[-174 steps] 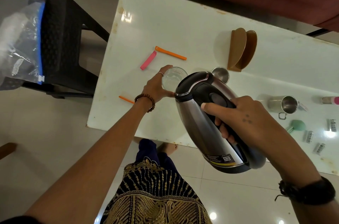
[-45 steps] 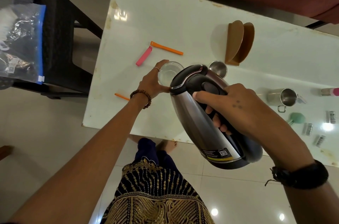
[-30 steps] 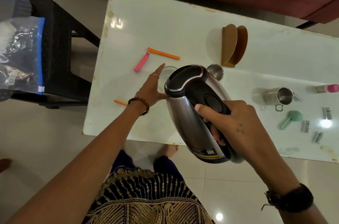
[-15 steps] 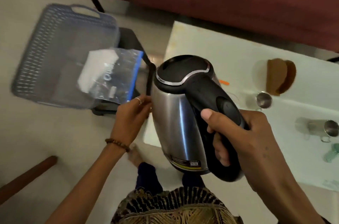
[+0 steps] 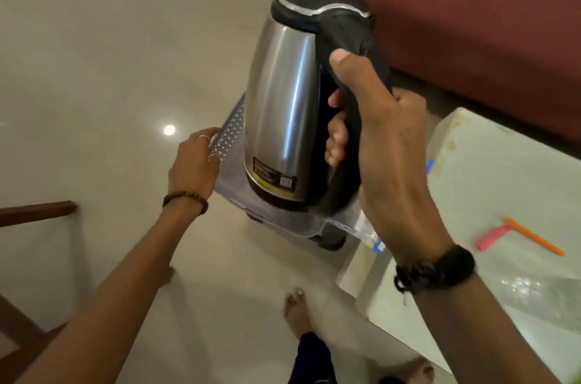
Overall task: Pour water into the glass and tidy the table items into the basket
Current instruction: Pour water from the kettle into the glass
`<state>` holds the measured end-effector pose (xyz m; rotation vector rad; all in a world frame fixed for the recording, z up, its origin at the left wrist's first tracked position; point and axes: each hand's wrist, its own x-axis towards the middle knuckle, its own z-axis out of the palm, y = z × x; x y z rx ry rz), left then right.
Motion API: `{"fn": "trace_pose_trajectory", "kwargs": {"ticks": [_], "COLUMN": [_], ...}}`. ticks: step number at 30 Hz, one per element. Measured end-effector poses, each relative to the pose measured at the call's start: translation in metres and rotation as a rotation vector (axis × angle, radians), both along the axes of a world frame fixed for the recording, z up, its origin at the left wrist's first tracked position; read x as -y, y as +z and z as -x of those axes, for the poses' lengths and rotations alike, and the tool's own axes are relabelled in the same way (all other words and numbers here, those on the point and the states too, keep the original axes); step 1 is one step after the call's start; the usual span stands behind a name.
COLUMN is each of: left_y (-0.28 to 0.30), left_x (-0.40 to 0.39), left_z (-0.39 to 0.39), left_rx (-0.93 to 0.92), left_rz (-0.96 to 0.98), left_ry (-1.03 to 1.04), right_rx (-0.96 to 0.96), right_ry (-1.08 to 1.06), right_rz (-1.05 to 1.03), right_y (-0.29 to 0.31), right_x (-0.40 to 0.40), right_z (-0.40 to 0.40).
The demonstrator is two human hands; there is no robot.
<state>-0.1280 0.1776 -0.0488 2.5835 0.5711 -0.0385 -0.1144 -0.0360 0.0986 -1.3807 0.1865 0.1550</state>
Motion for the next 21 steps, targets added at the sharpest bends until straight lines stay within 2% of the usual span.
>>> {"fn": "trace_pose_trajectory", "kwargs": {"ticks": [3,5,9,13,21], "left_y": [-0.026,-0.040,-0.051,-0.057,-0.060], "left_x": [-0.027,-0.034,-0.036,-0.041,-0.041], "left_z": [-0.017,-0.022,-0.020,-0.021,-0.021], "left_rx": [-0.198,-0.263,-0.162,-0.129,-0.140], "left_rz": [0.021,0.044,-0.056,-0.050,-0.030], "left_ry": [-0.021,-0.007,0.012,-0.002,0.006], "right_rx": [-0.009,0.002,0.054,0.090,0.085], "right_ry": [-0.076,-0.127,-0.208,-0.270,-0.047], "right_rz": [0.008,0.030,0.065,0.048,0.034], "right_y": [-0.031,-0.054,-0.093,-0.121,-0.163], "right_x": [-0.041,-0.065,-0.102,-0.128,-0.132], "right_z": [-0.022,-0.031,-0.034,-0.016,0.036]}}
